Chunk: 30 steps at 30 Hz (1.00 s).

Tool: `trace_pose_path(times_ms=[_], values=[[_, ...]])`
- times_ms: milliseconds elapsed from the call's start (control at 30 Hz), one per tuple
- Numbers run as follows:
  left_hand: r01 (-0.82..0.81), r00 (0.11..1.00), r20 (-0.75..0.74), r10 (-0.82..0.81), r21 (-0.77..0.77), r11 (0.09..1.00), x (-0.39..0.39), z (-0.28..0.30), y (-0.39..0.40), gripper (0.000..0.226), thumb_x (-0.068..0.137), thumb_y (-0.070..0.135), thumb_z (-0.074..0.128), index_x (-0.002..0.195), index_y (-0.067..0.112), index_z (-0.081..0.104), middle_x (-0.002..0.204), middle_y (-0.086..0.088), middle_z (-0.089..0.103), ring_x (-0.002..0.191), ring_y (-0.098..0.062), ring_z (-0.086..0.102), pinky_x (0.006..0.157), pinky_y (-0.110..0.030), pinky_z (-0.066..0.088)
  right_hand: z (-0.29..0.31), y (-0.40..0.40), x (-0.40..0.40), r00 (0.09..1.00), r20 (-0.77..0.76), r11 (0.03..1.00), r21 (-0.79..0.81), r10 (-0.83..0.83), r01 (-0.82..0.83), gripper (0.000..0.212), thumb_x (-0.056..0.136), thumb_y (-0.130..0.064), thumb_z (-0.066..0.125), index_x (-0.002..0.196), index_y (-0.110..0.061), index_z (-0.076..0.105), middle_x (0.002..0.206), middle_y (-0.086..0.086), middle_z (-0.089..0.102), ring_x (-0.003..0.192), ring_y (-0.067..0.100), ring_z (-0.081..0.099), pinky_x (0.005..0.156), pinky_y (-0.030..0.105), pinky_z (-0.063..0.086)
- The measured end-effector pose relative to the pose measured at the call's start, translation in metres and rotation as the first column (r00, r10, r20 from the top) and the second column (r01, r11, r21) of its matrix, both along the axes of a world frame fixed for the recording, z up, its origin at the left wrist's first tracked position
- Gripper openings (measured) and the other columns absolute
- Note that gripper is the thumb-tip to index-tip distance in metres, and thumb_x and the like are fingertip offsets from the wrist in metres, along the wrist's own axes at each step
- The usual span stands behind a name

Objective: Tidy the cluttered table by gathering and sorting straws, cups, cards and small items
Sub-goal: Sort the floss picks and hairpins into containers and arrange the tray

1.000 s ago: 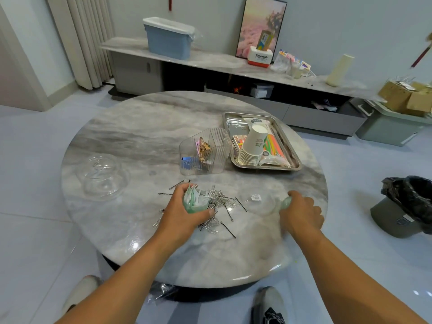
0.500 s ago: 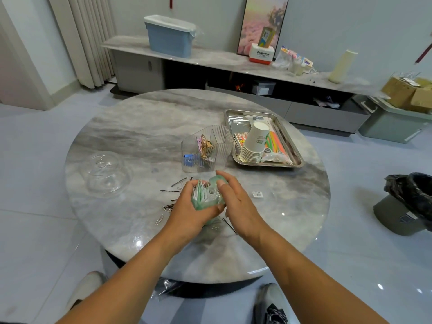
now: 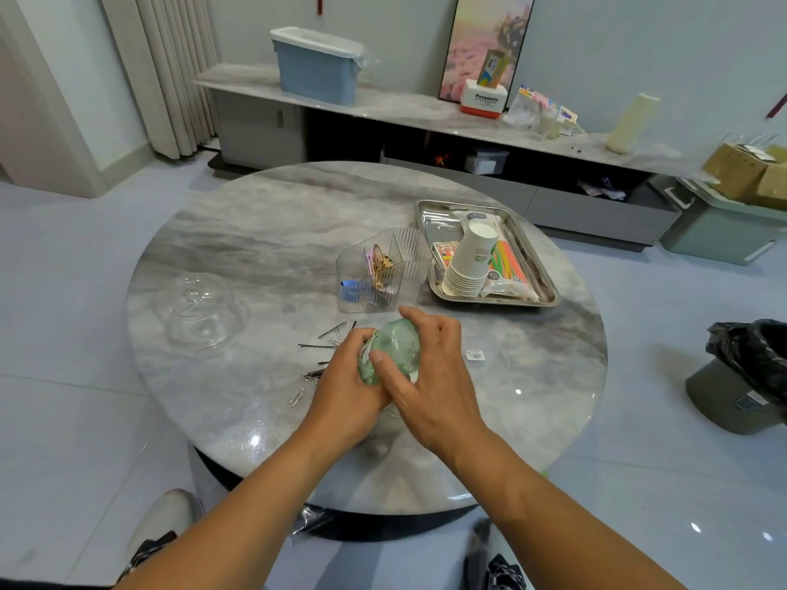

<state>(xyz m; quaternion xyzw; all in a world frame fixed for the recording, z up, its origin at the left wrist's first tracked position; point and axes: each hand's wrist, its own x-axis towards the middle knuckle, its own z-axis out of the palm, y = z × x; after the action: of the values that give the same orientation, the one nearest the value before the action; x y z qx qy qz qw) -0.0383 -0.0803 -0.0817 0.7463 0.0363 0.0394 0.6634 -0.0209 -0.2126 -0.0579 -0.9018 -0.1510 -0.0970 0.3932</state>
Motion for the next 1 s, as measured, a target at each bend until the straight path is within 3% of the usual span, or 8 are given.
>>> trace_pose_path(times_ms=[133, 267, 400, 500, 633, 767, 900, 1000], values=[[0.024, 1.0, 0.012, -0.025, 0.02, 0.999, 0.0, -0.002, -0.002, 0.04, 0.068, 0.031, 0.074, 0.101, 0.045, 0.058, 0.098, 0.011, 0.07, 0.087, -0.003, 0.068, 0.067, -0.024, 0.053, 0.005, -0.002, 0.001, 1.0, 0.015, 1.0, 0.02, 0.015, -0.015, 0.062, 0.086, -0.07, 0.051, 0.142, -0.049, 0.033, 0.125, -0.017, 0.034, 0.105, 0.002, 0.051, 0.083, 0.032, 0.051], [0.065, 0.996, 0.046, -0.071, 0.125, 0.99, -0.003, -0.003, 0.0, 0.039, 0.076, 0.033, 0.069, 0.113, 0.038, 0.059, 0.109, 0.003, 0.068, 0.102, -0.017, 0.067, 0.085, -0.049, 0.057, 0.006, -0.004, 0.002, 0.993, -0.025, 0.98, -0.157, 0.119, -0.122, 0.061, 0.087, -0.069, 0.05, 0.142, -0.053, 0.03, 0.124, -0.017, 0.036, 0.101, 0.011, 0.058, 0.08, 0.033, 0.052], [0.039, 0.999, -0.014, -0.036, 0.256, 0.966, -0.008, -0.003, 0.002, 0.057, 0.073, 0.041, 0.072, 0.117, 0.051, 0.037, 0.116, 0.015, 0.061, 0.101, -0.007, 0.063, 0.084, -0.041, 0.056, 0.002, -0.007, 0.003, 0.983, -0.091, 0.955, -0.238, 0.16, -0.177, 0.057, 0.088, -0.067, 0.045, 0.141, -0.054, 0.028, 0.125, -0.014, 0.04, 0.104, 0.019, 0.06, 0.084, 0.037, 0.051], [0.062, 0.998, -0.011, -0.061, 0.285, 0.956, -0.009, -0.004, 0.004, 0.08, 0.074, 0.034, 0.08, 0.131, 0.053, 0.027, 0.122, 0.019, 0.058, 0.106, -0.004, 0.062, 0.084, -0.032, 0.055, 0.0, -0.01, 0.003, 0.971, -0.14, 0.962, -0.164, 0.195, -0.217, 0.053, 0.089, -0.064, 0.048, 0.138, -0.059, 0.028, 0.123, -0.014, 0.04, 0.105, 0.014, 0.059, 0.086, 0.034, 0.052], [0.083, 0.997, -0.016, -0.082, 0.279, 0.957, -0.004, 0.001, 0.006, 0.103, 0.066, 0.033, 0.087, 0.142, 0.054, 0.02, 0.12, 0.021, 0.062, 0.107, -0.006, 0.063, 0.088, -0.035, 0.054, 0.0, -0.011, 0.002, 0.965, -0.167, 0.98, 0.03, 0.201, -0.199, 0.053, 0.089, -0.063, 0.052, 0.138, -0.062, 0.033, 0.129, -0.017, 0.044, 0.114, -0.009, 0.049, 0.089, 0.009, 0.039], [0.156, 0.987, -0.018, -0.158, 0.322, 0.934, 0.0, 0.008, 0.012, 0.114, 0.063, 0.036, 0.092, 0.145, 0.053, 0.015, 0.123, 0.02, 0.057, 0.109, -0.003, 0.061, 0.092, -0.029, 0.051, 0.003, -0.014, 0.004, 0.961, -0.189, 0.979, 0.066, 0.204, -0.195, 0.055, 0.087, -0.063, 0.054, 0.139, -0.057, 0.036, 0.131, -0.019, 0.047, 0.117, -0.012, 0.046, 0.091, 0.009, 0.037], [0.157, 0.987, -0.033, -0.154, 0.325, 0.933, -0.001, 0.013, 0.011, 0.101, 0.056, 0.045, 0.087, 0.139, 0.042, 0.029, 0.122, 0.014, 0.055, 0.106, -0.007, 0.061, 0.087, -0.032, 0.054, 0.006, -0.016, 0.002, 0.968, -0.145, 0.978, 0.073, 0.203, -0.194, 0.05, 0.09, -0.064, 0.05, 0.137, -0.059, 0.036, 0.133, -0.022, 0.047, 0.118, -0.009, 0.047, 0.092, 0.014, 0.039], [0.141, 0.989, -0.016, -0.147, 0.394, 0.908, -0.001, 0.014, 0.011, 0.066, 0.059, 0.045, 0.081, 0.113, 0.04, 0.044, 0.109, 0.019, 0.054, 0.098, -0.001, 0.056, 0.076, -0.028, 0.053, 0.008, -0.015, 0.001, 0.972, -0.109, 0.977, -0.034, 0.208, -0.213, 0.055, 0.091, -0.068, 0.048, 0.141, -0.057, 0.031, 0.133, -0.023, 0.043, 0.112, -0.004, 0.051, 0.091, 0.024, 0.047]])
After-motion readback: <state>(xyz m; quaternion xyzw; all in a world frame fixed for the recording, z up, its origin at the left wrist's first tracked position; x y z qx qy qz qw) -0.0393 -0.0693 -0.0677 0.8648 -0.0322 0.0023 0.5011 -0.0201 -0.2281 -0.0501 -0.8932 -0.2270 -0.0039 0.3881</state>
